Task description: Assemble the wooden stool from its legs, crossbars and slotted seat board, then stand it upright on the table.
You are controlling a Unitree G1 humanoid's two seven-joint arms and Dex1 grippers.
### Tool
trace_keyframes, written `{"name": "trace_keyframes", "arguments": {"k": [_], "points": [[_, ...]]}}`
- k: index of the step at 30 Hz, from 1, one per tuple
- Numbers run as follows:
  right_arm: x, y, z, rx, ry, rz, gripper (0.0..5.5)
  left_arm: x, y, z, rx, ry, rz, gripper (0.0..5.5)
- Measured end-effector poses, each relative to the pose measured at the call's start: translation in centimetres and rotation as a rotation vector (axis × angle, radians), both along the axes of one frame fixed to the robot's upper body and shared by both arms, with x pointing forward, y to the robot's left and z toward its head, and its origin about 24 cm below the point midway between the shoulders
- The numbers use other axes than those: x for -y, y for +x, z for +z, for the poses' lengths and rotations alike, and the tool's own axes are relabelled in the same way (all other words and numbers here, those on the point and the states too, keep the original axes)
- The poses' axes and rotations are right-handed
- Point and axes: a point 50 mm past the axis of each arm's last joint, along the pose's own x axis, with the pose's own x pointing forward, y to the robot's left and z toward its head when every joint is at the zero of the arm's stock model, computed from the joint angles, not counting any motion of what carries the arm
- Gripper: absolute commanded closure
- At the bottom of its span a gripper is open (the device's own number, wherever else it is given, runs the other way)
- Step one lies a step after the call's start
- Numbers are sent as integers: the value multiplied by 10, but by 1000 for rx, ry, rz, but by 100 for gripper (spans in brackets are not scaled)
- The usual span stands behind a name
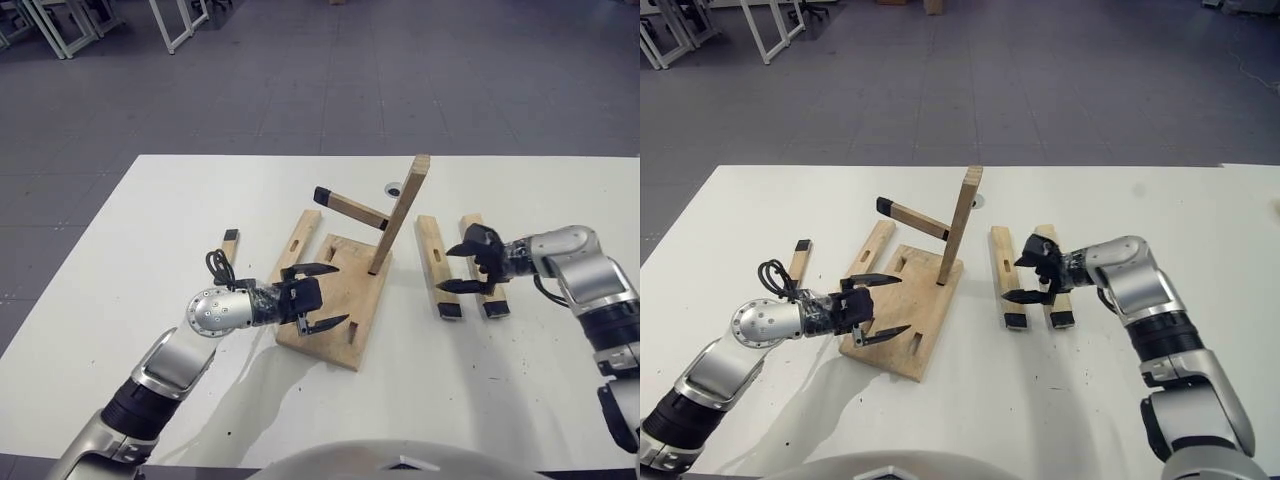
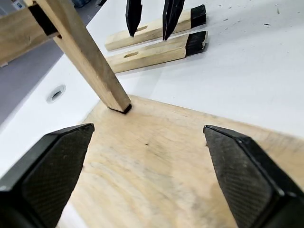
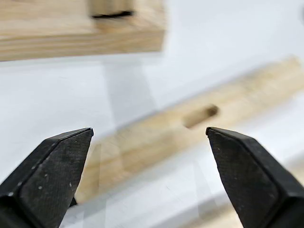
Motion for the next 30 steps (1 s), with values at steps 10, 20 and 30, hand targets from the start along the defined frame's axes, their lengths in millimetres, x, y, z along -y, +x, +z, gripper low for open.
{"name": "trace_keyframes", "arguments": {"k": [10,20,30], "points": [[-76,2,147,443,904,-639,110,8,-4,-1,-375,-76,316,122],[-123,10,156,362,931,-551,110,12,-12,-24,-349,32,320,122],[-144,11,124,229,942,-617,110,11,-14,-26,-343,30,328,122]]}}
